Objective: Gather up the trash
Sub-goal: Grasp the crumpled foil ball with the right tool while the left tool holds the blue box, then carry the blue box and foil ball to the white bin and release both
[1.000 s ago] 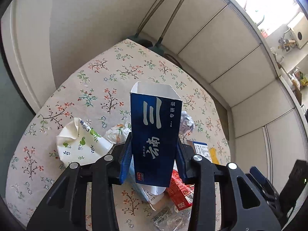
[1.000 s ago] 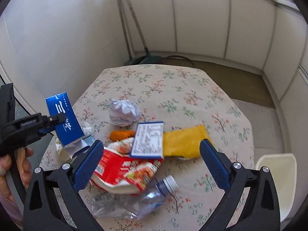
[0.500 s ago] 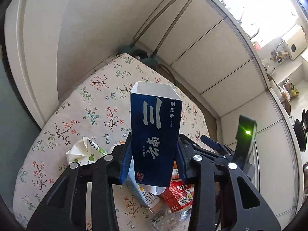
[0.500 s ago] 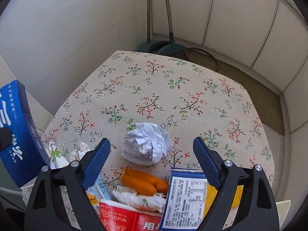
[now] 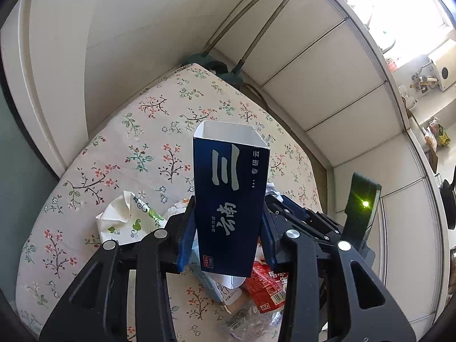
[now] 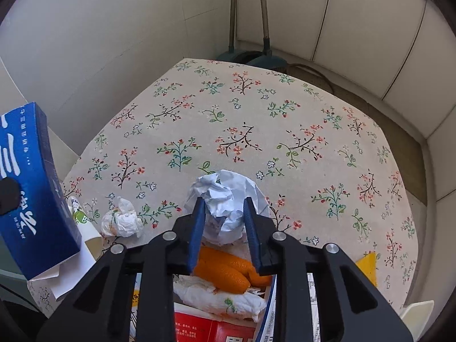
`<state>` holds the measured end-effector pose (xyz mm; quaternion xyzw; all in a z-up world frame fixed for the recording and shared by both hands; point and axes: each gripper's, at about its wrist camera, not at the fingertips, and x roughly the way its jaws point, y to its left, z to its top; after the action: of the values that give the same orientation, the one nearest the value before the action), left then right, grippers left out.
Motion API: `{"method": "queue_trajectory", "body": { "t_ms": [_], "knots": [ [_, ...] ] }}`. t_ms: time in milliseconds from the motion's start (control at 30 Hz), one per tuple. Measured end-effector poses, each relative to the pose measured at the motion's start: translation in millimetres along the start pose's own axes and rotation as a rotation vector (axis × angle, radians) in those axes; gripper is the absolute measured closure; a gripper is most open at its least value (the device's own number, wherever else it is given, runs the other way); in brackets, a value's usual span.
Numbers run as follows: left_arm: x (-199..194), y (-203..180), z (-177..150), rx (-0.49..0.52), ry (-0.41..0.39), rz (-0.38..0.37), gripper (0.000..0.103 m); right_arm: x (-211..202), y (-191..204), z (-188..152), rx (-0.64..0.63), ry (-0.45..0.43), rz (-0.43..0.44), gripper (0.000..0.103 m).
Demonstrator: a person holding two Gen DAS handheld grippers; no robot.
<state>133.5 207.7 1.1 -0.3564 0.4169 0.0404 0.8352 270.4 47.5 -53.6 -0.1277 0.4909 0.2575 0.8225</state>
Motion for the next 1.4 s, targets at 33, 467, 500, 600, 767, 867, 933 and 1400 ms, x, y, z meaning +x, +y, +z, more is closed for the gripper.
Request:
{"method": "queue_trajectory", "body": {
  "t_ms": [33,467,500,600,767,867,933,1400],
  "knots": [
    [0,0,0,0.002,-0.003,0.002,0.065,-4,1,-2,0.0,-0.013,-0.005,0.076],
    [-7,-26,-14,0.108,-0.094,0.011,0.065,-80,-7,-41,0.072,-0.232,-0.064,0.076],
    [-7,-29,-16,0.121,-0.099,0.008,0.065,-86,-10,-45,0.086,-0.247,-0.075,0.076],
    [-7,-45,-29,0.184,-0.122,0.007,0.065,-103,-19,-59,0.117,-0.29,-0.11,0.076],
    [-7,-68,-53,0.263,-0.161,-0.01,0.065,-132,-41,-92,0.2,-0.349,-0.159,0.076],
    [-12,-93,-69,0.327,-0.19,-0.027,0.065,-150,-58,-117,0.274,-0.389,-0.182,0.076],
    [-15,-107,-78,0.363,-0.208,-0.032,0.065,-161,-71,-134,0.315,-0.412,-0.212,0.076],
    [5,-187,-148,0.54,-0.156,-0.082,0.065,-216,-180,-233,0.658,-0.483,-0.47,0.076]
  ]
}}
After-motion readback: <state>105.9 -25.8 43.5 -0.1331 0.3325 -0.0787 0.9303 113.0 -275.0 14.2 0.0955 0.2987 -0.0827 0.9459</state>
